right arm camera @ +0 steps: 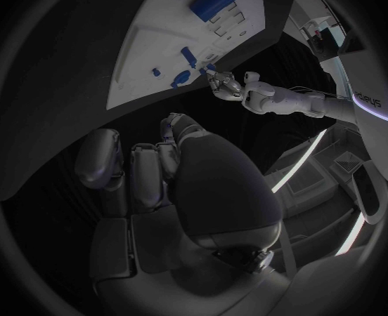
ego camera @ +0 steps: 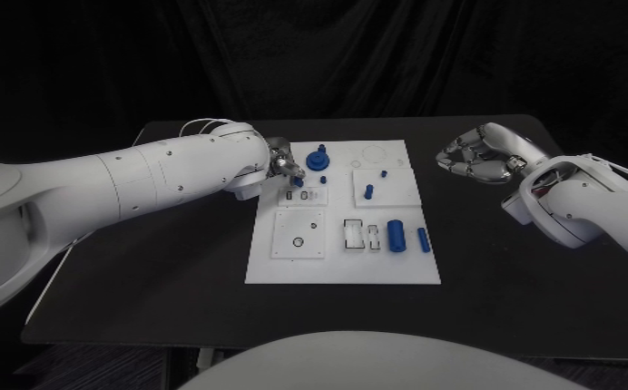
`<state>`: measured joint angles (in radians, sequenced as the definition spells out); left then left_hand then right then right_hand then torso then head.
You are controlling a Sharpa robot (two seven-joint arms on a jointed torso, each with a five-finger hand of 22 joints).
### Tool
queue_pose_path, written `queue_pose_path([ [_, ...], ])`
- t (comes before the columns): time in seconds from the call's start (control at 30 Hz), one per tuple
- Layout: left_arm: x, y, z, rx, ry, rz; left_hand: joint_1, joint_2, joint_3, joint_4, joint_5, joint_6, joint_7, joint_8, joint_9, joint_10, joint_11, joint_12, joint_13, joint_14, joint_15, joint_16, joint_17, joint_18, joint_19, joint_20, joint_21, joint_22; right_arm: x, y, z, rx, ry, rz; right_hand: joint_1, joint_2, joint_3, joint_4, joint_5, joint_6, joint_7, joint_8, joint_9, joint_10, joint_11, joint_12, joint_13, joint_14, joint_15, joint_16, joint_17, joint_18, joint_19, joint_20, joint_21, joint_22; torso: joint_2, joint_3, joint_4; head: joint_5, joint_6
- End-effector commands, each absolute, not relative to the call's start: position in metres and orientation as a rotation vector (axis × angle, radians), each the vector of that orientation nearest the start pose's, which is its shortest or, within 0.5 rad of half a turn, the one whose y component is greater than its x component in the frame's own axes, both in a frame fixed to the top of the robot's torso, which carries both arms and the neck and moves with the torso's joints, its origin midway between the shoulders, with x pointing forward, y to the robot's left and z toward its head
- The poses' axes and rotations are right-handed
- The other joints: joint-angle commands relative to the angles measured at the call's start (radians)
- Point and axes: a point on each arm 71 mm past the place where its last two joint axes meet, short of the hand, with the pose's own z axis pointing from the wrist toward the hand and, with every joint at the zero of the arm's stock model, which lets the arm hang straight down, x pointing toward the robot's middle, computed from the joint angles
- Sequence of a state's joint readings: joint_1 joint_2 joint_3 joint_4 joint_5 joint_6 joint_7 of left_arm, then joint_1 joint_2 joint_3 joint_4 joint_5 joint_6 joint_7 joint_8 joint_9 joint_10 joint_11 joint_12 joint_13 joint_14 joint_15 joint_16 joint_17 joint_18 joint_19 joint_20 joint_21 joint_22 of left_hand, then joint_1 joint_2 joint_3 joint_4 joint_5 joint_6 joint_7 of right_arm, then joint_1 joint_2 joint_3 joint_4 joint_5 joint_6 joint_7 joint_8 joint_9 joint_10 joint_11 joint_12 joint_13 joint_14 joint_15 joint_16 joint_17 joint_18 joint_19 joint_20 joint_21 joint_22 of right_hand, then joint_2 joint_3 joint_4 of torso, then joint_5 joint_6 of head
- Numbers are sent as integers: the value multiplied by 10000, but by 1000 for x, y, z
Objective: Assemble the parts on the task board
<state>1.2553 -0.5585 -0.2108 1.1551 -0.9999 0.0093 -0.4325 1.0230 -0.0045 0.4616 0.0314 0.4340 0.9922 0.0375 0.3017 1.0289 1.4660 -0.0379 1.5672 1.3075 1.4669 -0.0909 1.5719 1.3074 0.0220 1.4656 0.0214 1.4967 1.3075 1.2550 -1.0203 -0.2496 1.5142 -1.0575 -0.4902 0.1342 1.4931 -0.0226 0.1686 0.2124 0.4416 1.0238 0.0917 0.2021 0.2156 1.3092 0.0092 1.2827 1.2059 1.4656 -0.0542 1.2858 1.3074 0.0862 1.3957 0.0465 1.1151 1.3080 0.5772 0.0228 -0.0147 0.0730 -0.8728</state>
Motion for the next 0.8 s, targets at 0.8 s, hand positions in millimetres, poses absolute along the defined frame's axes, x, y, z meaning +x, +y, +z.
queue_pose_path([
  [0.8,515,176,-266,-2361,23057,-3406,-228,36,781,-579,-225,93,-62,-195,11,1048,-44,36,2632,1039,-26,-11,2634,196,-59,-5,-138,1034,461,-297,-221,1850,16824,7119,54,65,88,-2,41,-76,16,-68,11,-35,23,-52,-33,287,-23,-86,20,136,-12,43,-39,307,1,-2,-38,109,2],
])
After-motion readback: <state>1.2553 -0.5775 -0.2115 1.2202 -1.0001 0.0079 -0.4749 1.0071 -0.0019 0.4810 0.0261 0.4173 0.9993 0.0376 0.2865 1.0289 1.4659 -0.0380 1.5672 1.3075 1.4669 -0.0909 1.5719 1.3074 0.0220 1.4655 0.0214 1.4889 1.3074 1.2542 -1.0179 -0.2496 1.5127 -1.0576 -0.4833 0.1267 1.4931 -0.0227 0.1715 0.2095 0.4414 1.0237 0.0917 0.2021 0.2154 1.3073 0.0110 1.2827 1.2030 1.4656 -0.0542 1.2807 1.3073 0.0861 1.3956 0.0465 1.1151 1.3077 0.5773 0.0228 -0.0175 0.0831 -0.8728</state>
